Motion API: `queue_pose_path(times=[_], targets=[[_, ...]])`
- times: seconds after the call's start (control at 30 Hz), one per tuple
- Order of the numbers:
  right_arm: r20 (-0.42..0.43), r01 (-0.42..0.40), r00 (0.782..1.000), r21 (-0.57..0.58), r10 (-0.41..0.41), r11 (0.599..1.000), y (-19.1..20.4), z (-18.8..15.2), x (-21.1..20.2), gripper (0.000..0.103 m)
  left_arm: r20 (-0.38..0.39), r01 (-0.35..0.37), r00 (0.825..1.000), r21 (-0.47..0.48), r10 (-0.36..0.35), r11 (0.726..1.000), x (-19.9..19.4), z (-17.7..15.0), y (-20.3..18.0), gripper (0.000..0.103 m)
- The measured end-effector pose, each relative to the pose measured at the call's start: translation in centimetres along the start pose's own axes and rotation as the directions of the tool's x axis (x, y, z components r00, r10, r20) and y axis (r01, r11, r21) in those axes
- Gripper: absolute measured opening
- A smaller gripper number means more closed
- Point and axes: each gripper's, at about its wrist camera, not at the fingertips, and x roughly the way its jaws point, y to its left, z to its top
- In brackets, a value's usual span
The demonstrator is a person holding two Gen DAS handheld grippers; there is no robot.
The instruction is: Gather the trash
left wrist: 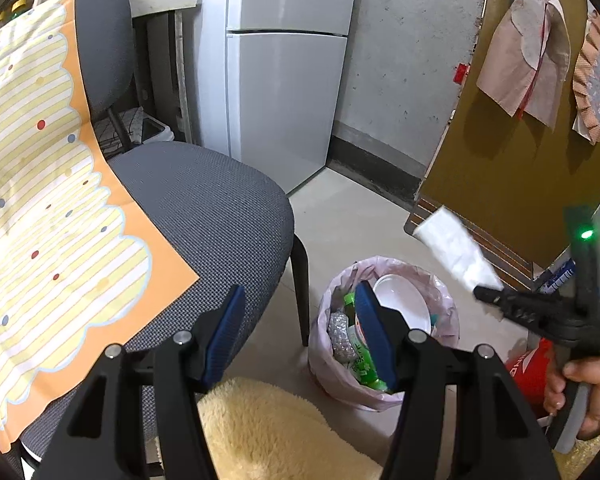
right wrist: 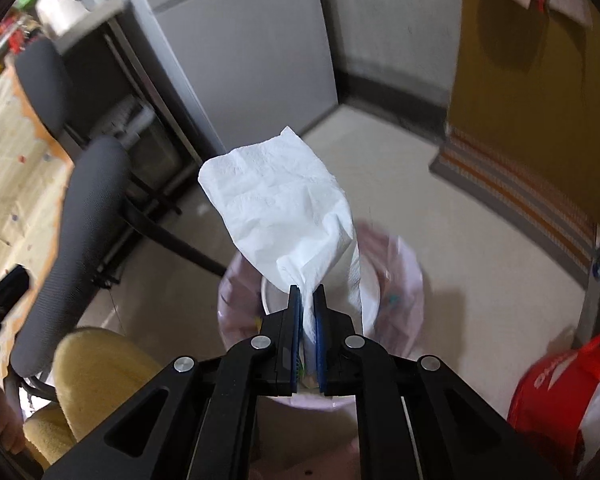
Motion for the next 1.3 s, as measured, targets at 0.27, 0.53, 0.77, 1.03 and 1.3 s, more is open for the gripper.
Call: queue_pose_path(times=[0.27, 0.53, 0.77, 1.03, 1.3], targets=[[-0.019, -0.001, 1.000, 0.021, 0.001, 1.000, 0.1, 0.0, 1.5, 0.040, 0.012, -0.003, 1.000, -0.012, 0.004, 1.000, -0.4, 0.2, 0.5, 0.056], [0.070, -0.020, 0.997, -0.004, 0.020, 1.000, 0.8, 0.8, -2.1, 0.041, 0.029, -0.006, 1.000, -0.009, 0.006, 1.000, -1.4, 0.3, 0.8, 0.056], [0.132, -0.053, 0.989, -0.096, 0.066, 0.994, 3.3, 0.2, -7.6, 0.057, 0.002, -0.042, 0.999, 0.000, 0.042, 0.999, -3.4, 0.4, 0.0, 0.072], [0.258, -0.069, 0.959, -0.205, 0.122, 0.976, 6.5, 0.5, -15.2, 0.085, 0.026, -0.078, 0.997, 0.002, 0.078, 0.997, -8.2, 1.0, -0.2, 0.095], [0.308, -0.099, 0.932, -0.285, 0.189, 0.953, 8.8, 0.6, -20.0, 0.090, 0.032, -0.177, 0.983, -0.046, 0.178, 0.983, -13.7, 1.7, 2.0, 0.097]])
